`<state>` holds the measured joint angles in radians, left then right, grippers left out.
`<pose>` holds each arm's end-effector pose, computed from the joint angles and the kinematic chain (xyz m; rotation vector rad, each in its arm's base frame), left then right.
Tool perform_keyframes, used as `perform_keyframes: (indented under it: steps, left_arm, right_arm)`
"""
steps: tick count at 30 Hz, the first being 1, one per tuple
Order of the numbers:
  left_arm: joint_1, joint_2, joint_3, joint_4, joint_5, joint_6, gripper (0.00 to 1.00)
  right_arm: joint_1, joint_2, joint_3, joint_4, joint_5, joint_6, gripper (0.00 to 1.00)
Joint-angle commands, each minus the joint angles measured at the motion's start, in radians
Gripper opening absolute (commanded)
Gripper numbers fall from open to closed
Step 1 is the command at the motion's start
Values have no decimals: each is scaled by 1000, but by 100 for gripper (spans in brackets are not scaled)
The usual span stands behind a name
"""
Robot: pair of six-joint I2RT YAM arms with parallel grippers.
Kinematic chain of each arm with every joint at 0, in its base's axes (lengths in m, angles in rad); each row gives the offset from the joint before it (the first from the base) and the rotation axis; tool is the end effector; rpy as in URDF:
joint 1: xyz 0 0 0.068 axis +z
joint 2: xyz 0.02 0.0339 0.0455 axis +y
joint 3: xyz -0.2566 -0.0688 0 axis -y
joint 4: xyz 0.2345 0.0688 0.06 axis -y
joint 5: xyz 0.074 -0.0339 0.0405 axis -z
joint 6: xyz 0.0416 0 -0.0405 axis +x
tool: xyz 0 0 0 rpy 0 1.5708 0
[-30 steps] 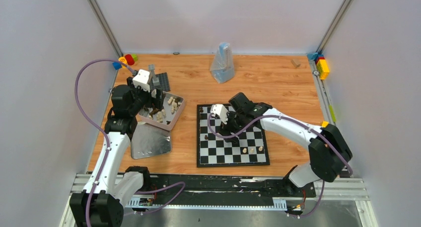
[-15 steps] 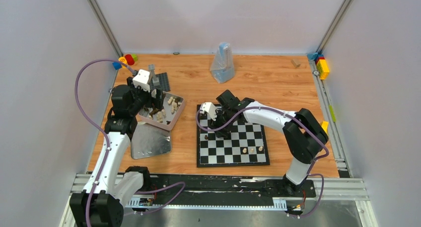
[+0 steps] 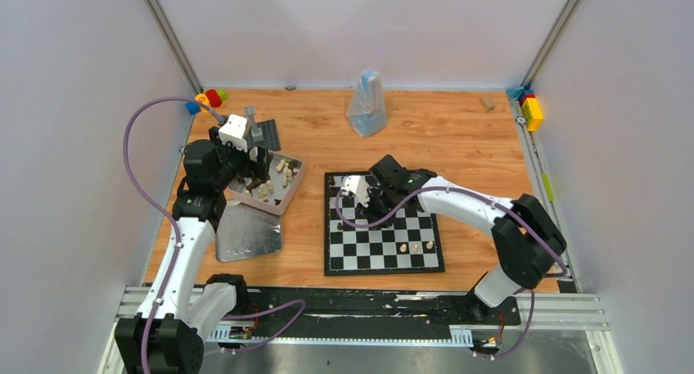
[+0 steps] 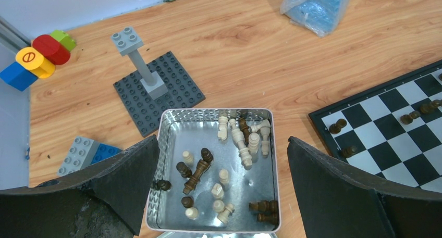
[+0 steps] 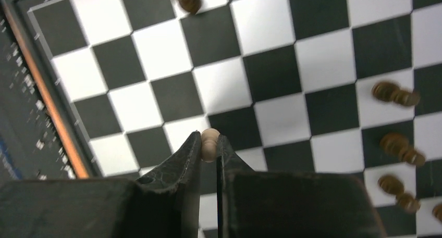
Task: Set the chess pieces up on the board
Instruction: Pick up the chess piece from the chessboard, then place the chess piece on the chessboard.
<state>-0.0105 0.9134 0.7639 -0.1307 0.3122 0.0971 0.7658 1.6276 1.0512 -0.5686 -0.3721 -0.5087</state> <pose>0.2130 -0.0150 0.3096 0.3150 1.8161 -0.2281 0.2133 0.2261 0.1895 -1.7012 2.1127 0.5810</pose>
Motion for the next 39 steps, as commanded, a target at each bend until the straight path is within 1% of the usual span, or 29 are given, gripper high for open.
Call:
perform_keyframes:
  steps: [1, 5, 8, 21, 25, 27, 29, 31, 32, 35, 37, 39]
  left_arm:
    - [6, -15, 0, 30, 4, 14, 100]
    - [6, -11, 0, 30, 5, 14, 100]
    - [6, -6, 0, 30, 5, 14, 100]
    - [6, -12, 5, 21, 2, 13, 100]
    - [6, -10, 5, 21, 2, 12, 100]
    - [6, -10, 5, 20, 2, 12, 100]
    - [6, -10, 5, 21, 3, 14, 100]
    - [6, -10, 4, 20, 1, 17, 100]
    - [6, -10, 4, 21, 0, 17, 100]
    - [6, -9, 1, 23, 0, 19, 100]
    - [6, -7, 0, 26, 0, 19, 100]
    - [6, -3, 0, 25, -1, 18, 100]
  right_arm:
    - [7, -155, -88, -69, -21, -37, 0]
    - [7, -247, -175, -89, -25, -29, 0]
    - [7, -277, -208, -87, -29, -14, 0]
    - [18, -243, -235, -51, -55, 4, 3]
    - [26, -238, -242, -41, -45, 7, 7]
    - [28, -234, -242, -36, -45, 11, 10]
    - [31, -226, -241, -36, -47, 12, 17]
    - [32, -223, -241, -36, -37, 14, 27]
    - [33, -224, -240, -36, -25, 15, 36]
    - [32, -258, -236, -36, 9, 14, 57]
    - [29, -295, -227, -37, 29, 13, 66]
    - [19, -334, -209, -44, 38, 5, 68]
